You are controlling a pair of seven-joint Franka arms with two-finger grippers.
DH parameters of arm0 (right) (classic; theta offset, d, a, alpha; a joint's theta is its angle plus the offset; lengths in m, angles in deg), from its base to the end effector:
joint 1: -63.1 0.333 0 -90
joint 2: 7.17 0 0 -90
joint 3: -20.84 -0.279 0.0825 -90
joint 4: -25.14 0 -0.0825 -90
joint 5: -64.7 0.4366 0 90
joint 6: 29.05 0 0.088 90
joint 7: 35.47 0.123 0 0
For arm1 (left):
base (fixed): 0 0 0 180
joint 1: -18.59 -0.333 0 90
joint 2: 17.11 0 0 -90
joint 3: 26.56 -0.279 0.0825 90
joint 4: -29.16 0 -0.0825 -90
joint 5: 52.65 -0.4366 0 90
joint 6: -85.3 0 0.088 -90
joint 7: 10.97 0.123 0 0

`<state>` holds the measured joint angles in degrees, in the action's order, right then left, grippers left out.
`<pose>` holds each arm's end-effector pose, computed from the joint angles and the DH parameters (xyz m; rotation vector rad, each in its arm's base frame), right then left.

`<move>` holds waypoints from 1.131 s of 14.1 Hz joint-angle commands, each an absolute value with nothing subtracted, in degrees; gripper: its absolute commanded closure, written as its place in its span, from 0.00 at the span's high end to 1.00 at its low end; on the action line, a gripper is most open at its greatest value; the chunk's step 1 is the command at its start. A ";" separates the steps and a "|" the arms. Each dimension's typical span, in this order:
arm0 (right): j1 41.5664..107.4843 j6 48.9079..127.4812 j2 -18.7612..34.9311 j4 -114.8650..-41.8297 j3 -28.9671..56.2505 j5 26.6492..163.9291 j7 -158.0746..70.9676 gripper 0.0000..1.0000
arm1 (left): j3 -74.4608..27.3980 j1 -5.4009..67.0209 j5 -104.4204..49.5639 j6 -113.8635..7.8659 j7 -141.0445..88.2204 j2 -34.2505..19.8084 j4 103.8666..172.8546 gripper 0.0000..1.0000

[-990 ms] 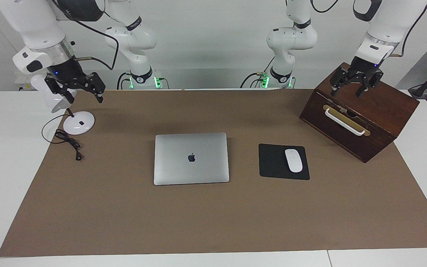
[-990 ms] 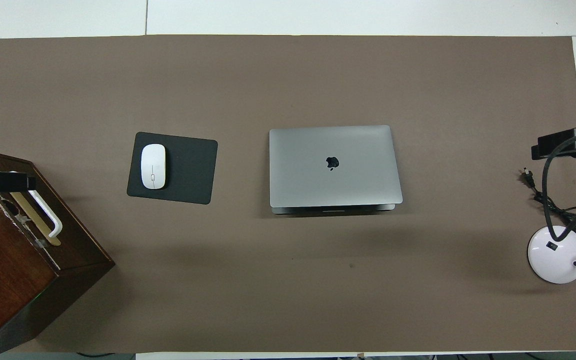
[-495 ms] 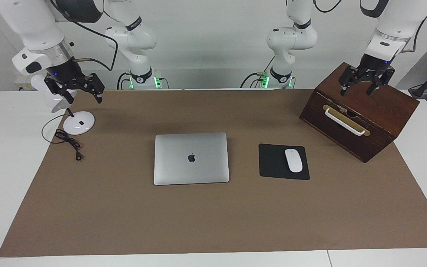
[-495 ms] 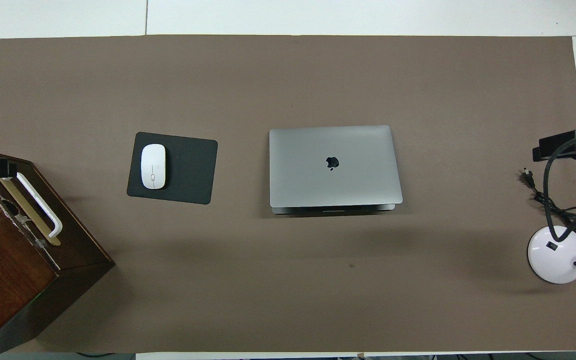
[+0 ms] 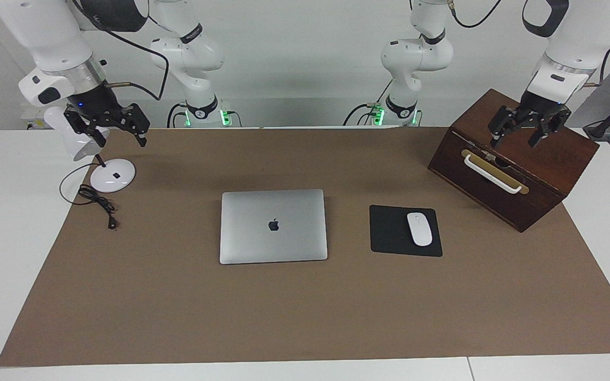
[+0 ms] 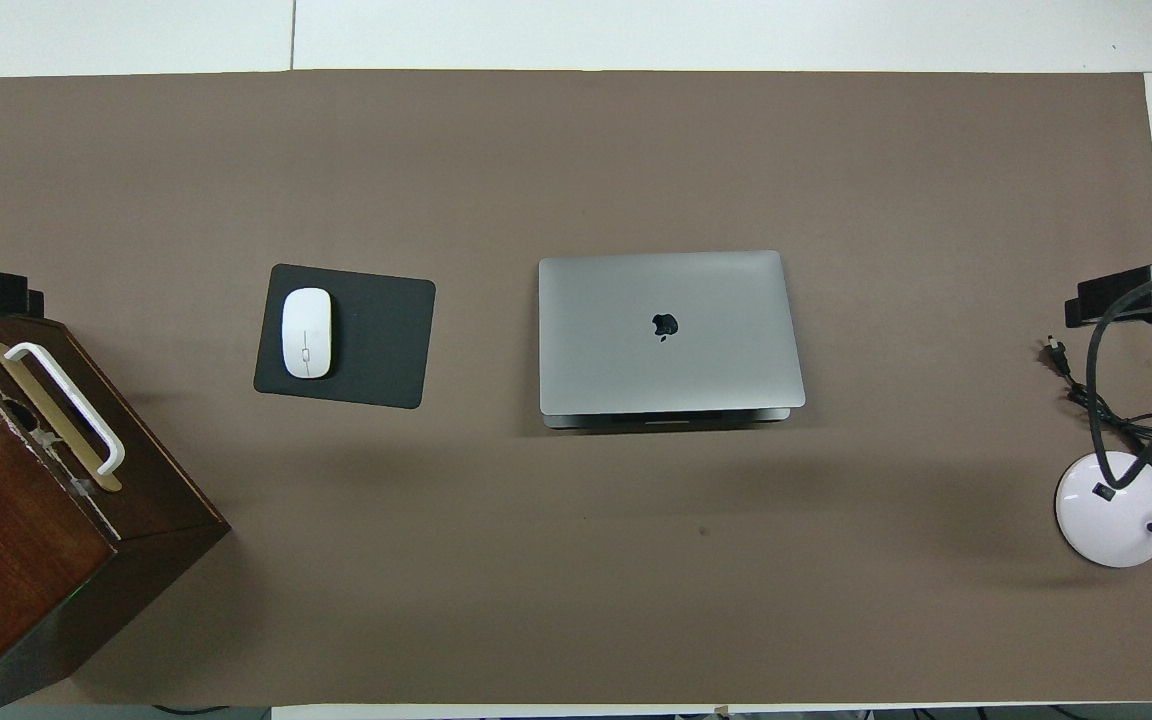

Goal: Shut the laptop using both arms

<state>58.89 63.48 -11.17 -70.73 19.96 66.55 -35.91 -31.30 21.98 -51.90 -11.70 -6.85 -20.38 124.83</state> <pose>0.5905 -0.0303 0.5634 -3.1097 0.0804 -0.0195 0.6036 0.0138 0.5647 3.1242 -0.0738 0.1264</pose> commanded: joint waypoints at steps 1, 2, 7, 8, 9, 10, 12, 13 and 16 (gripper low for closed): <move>58.09 63.76 -12.53 -72.24 19.61 67.25 -35.64 1.00 | -30.78 21.41 -51.42 -9.62 -7.54 -16.94 120.84 1.00; 58.09 63.76 -12.53 -72.24 19.61 66.99 -35.73 1.00 | -30.78 21.41 -51.34 -9.71 -7.54 -16.84 120.83 1.00; 58.18 63.67 -12.53 -72.24 19.61 66.46 -36.87 1.00 | -30.78 21.41 -51.34 -10.59 -8.68 -17.46 122.68 1.00; 58.18 63.67 -12.53 -72.24 19.61 66.37 -36.87 1.00 | -30.78 21.41 -51.33 -10.59 -8.77 -17.46 122.68 1.00; 58.18 63.67 -12.53 -72.24 19.61 66.46 -36.87 1.00 | -30.86 21.41 -51.33 -10.68 -8.77 -17.46 122.68 1.00; 58.18 63.67 -12.53 -72.24 19.61 66.37 -36.87 1.00 | -30.78 21.49 -51.42 -10.68 -8.77 -17.46 122.59 1.00; 58.09 63.76 -12.53 -72.24 19.61 66.46 -36.87 1.00 | -30.86 22.02 -51.51 -10.07 -8.86 -17.46 122.68 1.00; 58.09 63.76 -12.53 -72.24 19.61 66.46 -36.87 1.00 | -30.87 22.11 -51.51 -9.72 -8.86 -17.54 122.76 1.00; 58.09 63.76 -12.53 -72.24 19.61 66.46 -36.96 1.00 | -30.86 22.11 -51.51 -9.80 -8.68 -17.90 123.82 1.00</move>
